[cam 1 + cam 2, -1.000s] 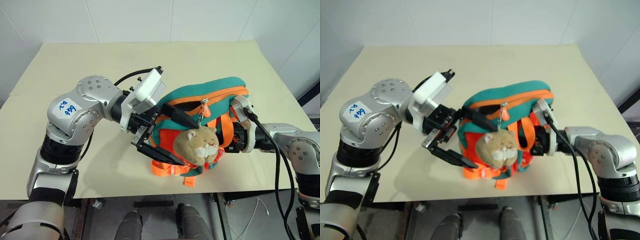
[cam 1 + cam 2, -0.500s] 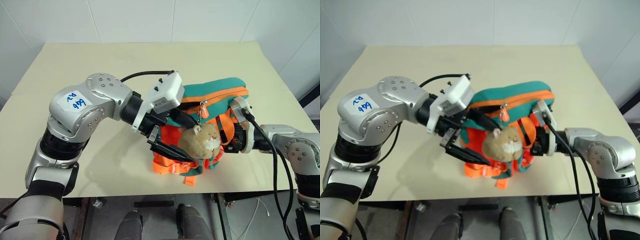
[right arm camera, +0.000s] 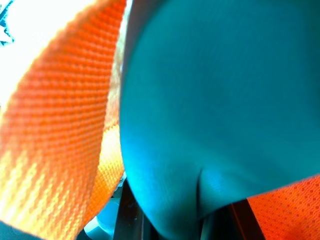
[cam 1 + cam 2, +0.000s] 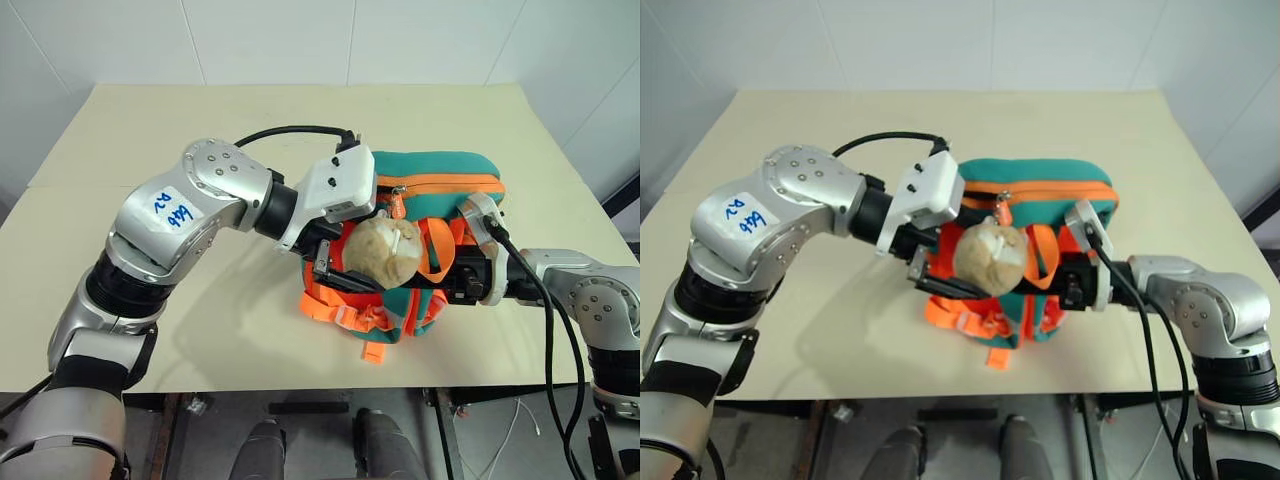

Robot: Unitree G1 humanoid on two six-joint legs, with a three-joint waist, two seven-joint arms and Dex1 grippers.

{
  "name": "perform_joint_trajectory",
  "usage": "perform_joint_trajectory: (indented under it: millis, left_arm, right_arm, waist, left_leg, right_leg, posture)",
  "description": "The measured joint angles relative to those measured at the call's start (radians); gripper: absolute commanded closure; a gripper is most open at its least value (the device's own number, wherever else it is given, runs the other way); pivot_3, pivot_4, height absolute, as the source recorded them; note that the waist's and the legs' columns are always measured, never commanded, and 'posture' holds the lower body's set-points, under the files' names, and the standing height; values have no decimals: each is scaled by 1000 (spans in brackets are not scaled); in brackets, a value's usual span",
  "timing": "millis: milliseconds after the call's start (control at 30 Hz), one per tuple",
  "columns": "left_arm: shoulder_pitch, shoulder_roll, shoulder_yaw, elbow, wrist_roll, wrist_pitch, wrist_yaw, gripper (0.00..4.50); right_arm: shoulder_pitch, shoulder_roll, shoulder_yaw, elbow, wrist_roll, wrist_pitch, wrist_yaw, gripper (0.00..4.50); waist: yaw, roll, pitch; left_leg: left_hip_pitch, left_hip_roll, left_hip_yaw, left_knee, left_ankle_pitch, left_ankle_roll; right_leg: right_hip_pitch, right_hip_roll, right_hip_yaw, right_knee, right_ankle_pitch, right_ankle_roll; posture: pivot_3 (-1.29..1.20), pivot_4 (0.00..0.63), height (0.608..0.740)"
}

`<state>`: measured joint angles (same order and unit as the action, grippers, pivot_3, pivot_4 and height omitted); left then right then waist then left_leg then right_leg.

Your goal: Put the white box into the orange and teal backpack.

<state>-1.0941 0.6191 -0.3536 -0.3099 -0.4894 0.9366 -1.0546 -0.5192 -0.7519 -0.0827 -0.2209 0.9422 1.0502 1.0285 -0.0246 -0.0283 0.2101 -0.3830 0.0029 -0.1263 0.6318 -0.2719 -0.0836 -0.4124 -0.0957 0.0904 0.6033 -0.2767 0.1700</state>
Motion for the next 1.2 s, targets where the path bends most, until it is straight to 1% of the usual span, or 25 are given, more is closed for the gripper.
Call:
perform_joint_trajectory:
  millis: [100, 167, 267, 367, 433, 600, 767, 833, 967, 1033, 1133, 1200]
  left_arm:
    - [9, -29, 4, 3, 1, 4, 19, 573]
    - [23, -54, 15, 5, 1, 9, 36, 1228]
    - [31, -64, 19, 5, 2, 10, 39, 2135]
    - [31, -58, 19, 4, 2, 8, 31, 2799]
    - [34, -57, 19, 1, 1, 5, 25, 3045]
    - [54, -45, 62, -1, -42, -2, -20, 3112]
    - [54, 45, 167, 17, -159, 73, -100, 3112]
    - [51, 76, 188, 29, -190, 93, -128, 3112]
    - [50, 164, 199, 57, -222, 103, -205, 3112]
    - [50, 245, 197, 66, -230, 102, -275, 3112]
    - [51, 331, 196, 91, -226, 88, -344, 3112]
    - [51, 362, 196, 114, -213, 74, -362, 3112]
  right_arm:
    - [0, 1, 0, 0, 0, 0, 0, 4402]
    - [3, 1, -1, 0, 0, 0, -1, 4402]
    - [10, 3, -1, -2, 0, 0, -2, 4402]
    - [16, 3, -1, -9, 1, 0, -2, 4402]
    - [17, 3, 0, -11, 1, 0, -2, 4402]
    - [17, 9, 0, -14, 6, 0, -2, 4402]
    - [16, 11, 1, -19, 10, -2, 4, 4402]
    - [15, 11, 1, -19, 10, -2, 5, 4402]
    - [13, 14, 10, -20, 10, -2, 8, 4402]
    - [11, 16, 15, -23, 10, -2, 9, 4402]
    - [11, 16, 16, -24, 11, -2, 9, 4402]
    - [11, 16, 16, -24, 11, -1, 9, 4402]
  waist:
    - [1, 0, 0]
    - [0, 0, 0]
    - [-1, 0, 0]
    - [-2, 0, 0]
    - [-2, 0, 0]
    - [-4, 0, 0]
    - [-6, 1, 0]
    - [-5, 1, 0]
    - [-10, 1, 0]
    - [-16, 1, 1]
    - [-19, 1, 1]
    - [-19, 1, 1]
  left_leg:
    - [0, 0, 0, 0, 0, 0]
    - [0, 0, 0, 0, 0, 0]
    - [0, 0, 0, 0, 0, 0]
    - [0, 0, 0, 0, 0, 0]
    - [0, 0, 0, 0, 0, 0]
    - [0, 0, 0, 0, 0, 0]
    - [0, 0, 0, 0, 0, 0]
    - [0, 0, 0, 0, 0, 0]
    - [0, 0, 0, -1, 0, 0]
    - [0, 0, 0, -2, 0, 0]
    - [0, 0, 0, -2, 0, 0]
    - [0, 0, 0, -2, 0, 0]
  right_leg:
    - [0, 0, 0, 0, 0, 0]
    - [0, 0, 0, 0, 0, 1]
    - [0, 0, 0, 0, 0, 1]
    - [0, 0, 0, 0, 0, 1]
    - [0, 0, 0, 0, 0, 1]
    - [0, 0, 0, 0, 0, 1]
    - [-1, 0, 0, 0, 0, 1]
    - [-1, 0, 0, 0, 0, 1]
    - [-1, 0, 0, 0, 0, 0]
    - [-2, 0, 0, 0, 0, 0]
    - [-2, 0, 0, 0, 0, 0]
    - [-2, 0, 0, 0, 0, 0]
  posture:
    - [0, 150, 740]
    - [0, 150, 740]
    - [0, 150, 740]
    - [0, 150, 740]
    - [0, 150, 740]
    - [0, 150, 740]
    - [0, 150, 740]
    - [0, 150, 740]
    - [0, 150, 740]
    - [0, 150, 740]
    - [0, 150, 740]
    - [0, 150, 740]
